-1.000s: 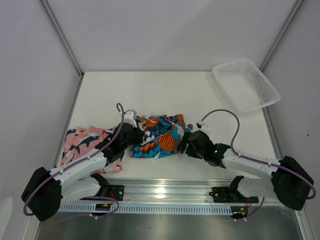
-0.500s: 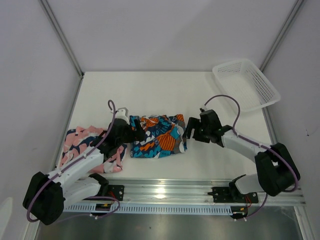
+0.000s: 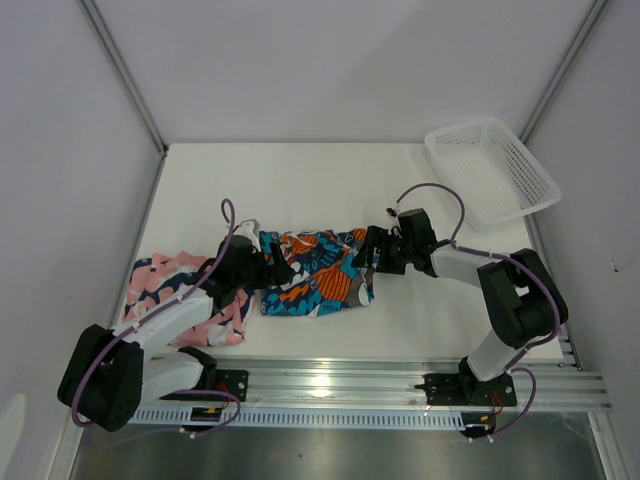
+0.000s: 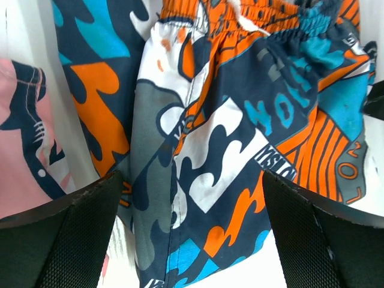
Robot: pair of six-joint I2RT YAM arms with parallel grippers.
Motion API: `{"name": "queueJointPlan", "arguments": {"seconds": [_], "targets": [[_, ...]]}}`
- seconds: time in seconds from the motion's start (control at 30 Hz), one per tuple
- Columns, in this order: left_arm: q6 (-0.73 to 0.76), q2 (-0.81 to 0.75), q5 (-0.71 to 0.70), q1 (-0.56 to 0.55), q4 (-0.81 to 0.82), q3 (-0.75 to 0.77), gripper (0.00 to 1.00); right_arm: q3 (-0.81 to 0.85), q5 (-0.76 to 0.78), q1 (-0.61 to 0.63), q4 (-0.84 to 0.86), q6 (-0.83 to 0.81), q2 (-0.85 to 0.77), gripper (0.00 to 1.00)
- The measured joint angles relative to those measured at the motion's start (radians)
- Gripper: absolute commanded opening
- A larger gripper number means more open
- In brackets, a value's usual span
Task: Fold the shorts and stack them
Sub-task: Neatly place the folded shorts to the corner
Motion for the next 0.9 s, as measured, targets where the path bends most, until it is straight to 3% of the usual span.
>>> {"name": "queueJointPlan", "arguments": {"seconds": [0.17,0.3,0.43,0.53,0.57,0.67,0.9], "targets": [[0.0,0.003,-0.002,0.0,0.001,-0.005,0.99,0.025,-0.016,0.03,0.022,-0.023,0.03,0.91],[0.01,0.002,-0.006,0.001,0.001,-0.005,0.99,0.074,0.019,0.082,0.006,-0.053,0.068,0.76],[0.018,0.021,-0.009,0.006,0.003,-0.005,0.99,0.108,0.039,0.109,-0.006,-0.072,0.101,0.67],[0.018,0.048,-0.018,0.009,0.005,-0.005,0.99,0.117,0.056,0.111,-0.005,-0.081,0.117,0.47],[0.018,0.052,-0.024,0.01,0.004,-0.006,0.99,0.117,0.062,0.111,-0.006,-0.083,0.121,0.31],[0.019,0.047,-0.034,0.01,0.003,-0.006,0.99,0.117,0.085,0.107,-0.016,-0.085,0.135,0.12],[0.027,0.039,-0.075,0.011,0.001,-0.006,0.99,0.105,0.088,0.072,-0.032,-0.092,0.127,0.1]]}}
